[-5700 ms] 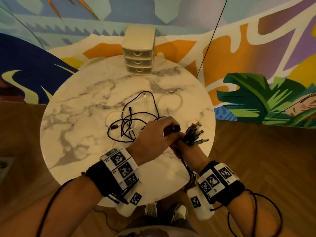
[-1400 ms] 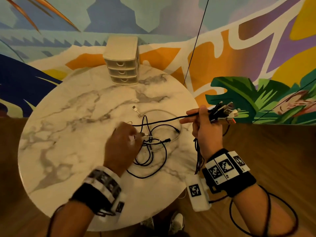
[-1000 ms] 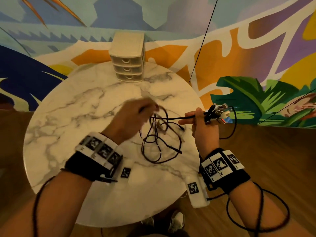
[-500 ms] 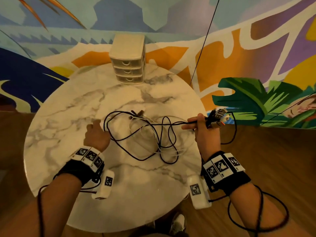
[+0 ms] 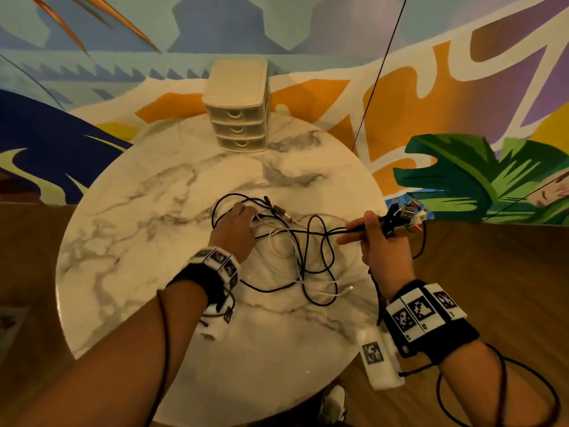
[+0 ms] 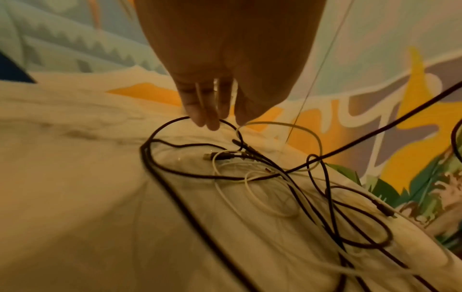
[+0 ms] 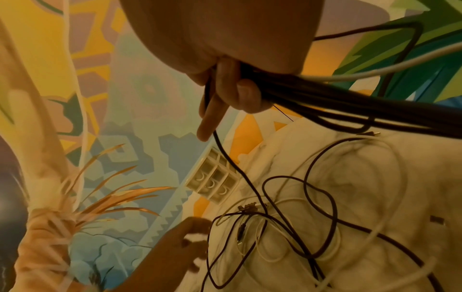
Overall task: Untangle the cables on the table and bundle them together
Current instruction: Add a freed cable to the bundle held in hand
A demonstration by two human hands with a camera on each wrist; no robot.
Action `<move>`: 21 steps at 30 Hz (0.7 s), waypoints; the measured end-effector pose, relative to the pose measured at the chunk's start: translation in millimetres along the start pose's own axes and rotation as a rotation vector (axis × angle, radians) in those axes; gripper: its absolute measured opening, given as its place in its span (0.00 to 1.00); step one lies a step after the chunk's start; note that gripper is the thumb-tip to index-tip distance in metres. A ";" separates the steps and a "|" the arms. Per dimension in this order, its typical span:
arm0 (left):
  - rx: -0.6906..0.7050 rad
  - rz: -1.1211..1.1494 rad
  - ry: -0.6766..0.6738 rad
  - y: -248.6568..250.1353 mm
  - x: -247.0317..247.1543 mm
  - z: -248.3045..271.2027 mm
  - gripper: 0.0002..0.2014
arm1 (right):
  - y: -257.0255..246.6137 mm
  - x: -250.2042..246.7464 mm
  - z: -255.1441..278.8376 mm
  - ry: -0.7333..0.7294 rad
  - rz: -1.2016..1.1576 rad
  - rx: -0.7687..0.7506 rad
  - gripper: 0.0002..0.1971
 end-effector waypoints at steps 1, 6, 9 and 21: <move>0.048 -0.054 -0.032 2.9 0.4 -13.4 0.21 | -0.2 0.1 1.4 -0.009 -0.013 0.014 0.23; -0.014 -0.114 -0.344 -3.7 11.1 -59.4 0.31 | 1.4 -2.5 4.2 -0.007 -0.011 0.050 0.23; 0.055 -0.200 -0.340 -0.2 9.7 -63.9 0.17 | 2.3 -4.3 -1.4 0.026 0.008 0.035 0.23; -0.451 0.089 0.168 -102.9 -87.9 -57.4 0.27 | 0.6 -4.0 -26.6 0.125 0.004 0.014 0.24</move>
Point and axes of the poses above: each hand's wrist, its own z-axis away from the middle knuckle, its own x-axis out of the palm, y = z × x, the point moved 4 cm from there along -z, towards the middle knuckle, and after that the axes turned 2 degrees about x, right-handed, at the moved point
